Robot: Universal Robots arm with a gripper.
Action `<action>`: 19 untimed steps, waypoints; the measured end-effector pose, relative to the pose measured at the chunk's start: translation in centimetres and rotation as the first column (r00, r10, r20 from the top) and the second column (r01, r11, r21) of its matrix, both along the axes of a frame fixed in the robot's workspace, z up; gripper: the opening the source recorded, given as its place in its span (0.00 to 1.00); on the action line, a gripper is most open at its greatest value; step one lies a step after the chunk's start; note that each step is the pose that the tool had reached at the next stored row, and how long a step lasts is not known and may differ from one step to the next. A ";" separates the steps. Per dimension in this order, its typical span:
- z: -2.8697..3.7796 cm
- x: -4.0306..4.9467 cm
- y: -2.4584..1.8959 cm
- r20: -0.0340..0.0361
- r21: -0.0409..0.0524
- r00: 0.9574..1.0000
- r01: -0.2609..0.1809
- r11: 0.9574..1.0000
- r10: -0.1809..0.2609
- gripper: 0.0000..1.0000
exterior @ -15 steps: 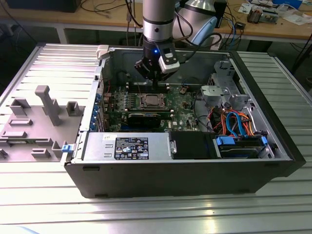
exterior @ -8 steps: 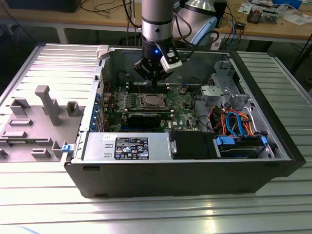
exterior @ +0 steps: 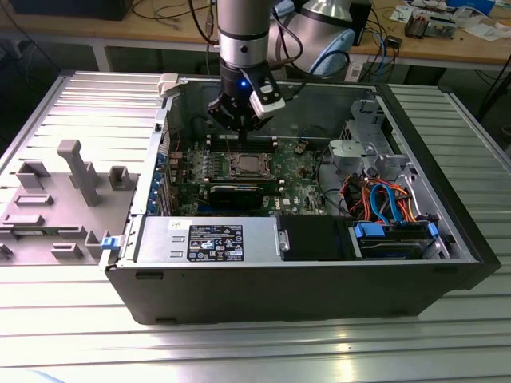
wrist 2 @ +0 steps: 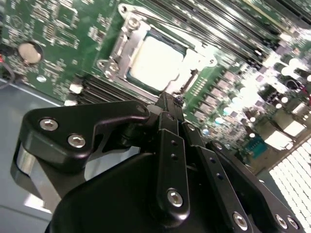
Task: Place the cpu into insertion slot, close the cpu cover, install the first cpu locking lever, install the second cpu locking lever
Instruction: 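Install the first cpu locking lever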
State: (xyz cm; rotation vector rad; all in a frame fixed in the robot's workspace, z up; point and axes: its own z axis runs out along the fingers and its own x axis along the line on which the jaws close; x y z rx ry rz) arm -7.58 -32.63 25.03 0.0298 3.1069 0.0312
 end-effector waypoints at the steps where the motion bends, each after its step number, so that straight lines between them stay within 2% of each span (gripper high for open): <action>1: 0.00 -0.27 0.00 0.000 0.000 1.000 0.000 1.000 0.000 0.11; 13: 0.00 -3.53 0.00 0.000 0.004 1.000 0.000 1.000 0.000 0.11; 16: -0.01 -4.07 0.00 0.000 0.005 1.000 0.000 1.000 0.000 0.11; 19: 0.00 -4.12 0.00 0.000 0.005 1.000 0.000 1.000 0.000 0.11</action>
